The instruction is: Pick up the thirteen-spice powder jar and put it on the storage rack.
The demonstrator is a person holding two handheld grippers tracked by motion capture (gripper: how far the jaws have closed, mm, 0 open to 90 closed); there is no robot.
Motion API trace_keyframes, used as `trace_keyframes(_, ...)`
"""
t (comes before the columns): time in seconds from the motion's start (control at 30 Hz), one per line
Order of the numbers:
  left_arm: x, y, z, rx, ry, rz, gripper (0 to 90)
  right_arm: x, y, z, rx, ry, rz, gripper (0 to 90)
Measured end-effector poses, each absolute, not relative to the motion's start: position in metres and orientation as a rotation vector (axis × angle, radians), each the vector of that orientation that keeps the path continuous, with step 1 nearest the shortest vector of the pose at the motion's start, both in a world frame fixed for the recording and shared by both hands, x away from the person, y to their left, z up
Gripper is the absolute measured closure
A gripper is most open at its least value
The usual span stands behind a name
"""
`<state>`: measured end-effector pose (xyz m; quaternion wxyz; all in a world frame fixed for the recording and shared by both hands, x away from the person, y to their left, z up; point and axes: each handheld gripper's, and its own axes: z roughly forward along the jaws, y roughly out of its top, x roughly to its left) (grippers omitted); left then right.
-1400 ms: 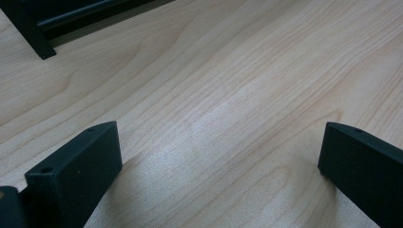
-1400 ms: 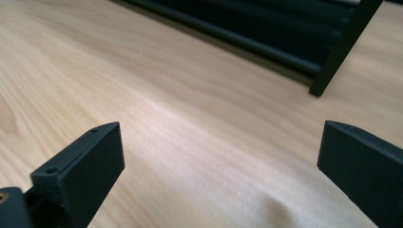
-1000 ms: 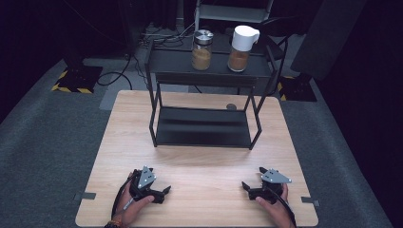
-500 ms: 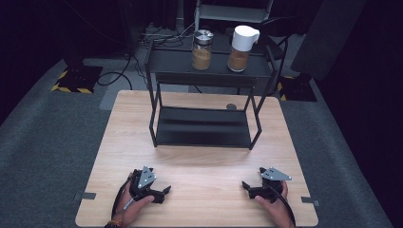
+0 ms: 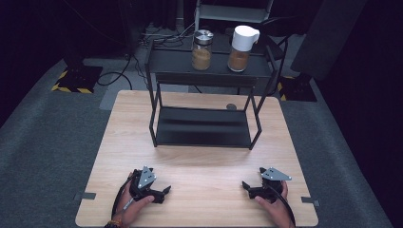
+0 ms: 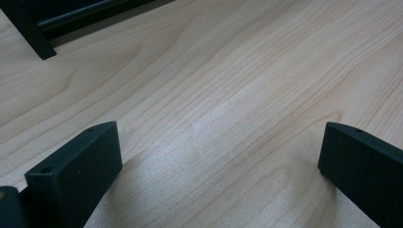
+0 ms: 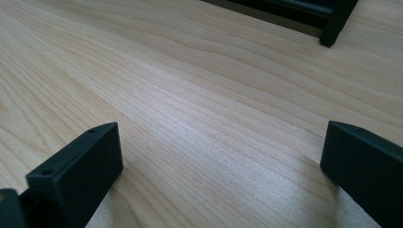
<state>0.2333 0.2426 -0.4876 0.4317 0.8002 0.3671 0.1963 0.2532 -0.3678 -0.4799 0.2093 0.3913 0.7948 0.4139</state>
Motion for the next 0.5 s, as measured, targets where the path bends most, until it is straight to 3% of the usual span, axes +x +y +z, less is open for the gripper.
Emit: trace_keyframes(0.5,0.2335,0.2426,-0.4875,1.997,0.913,0.492,0.4,0.253,-0.3674,-0.4799,1.092,2.208,1.15,0.0)
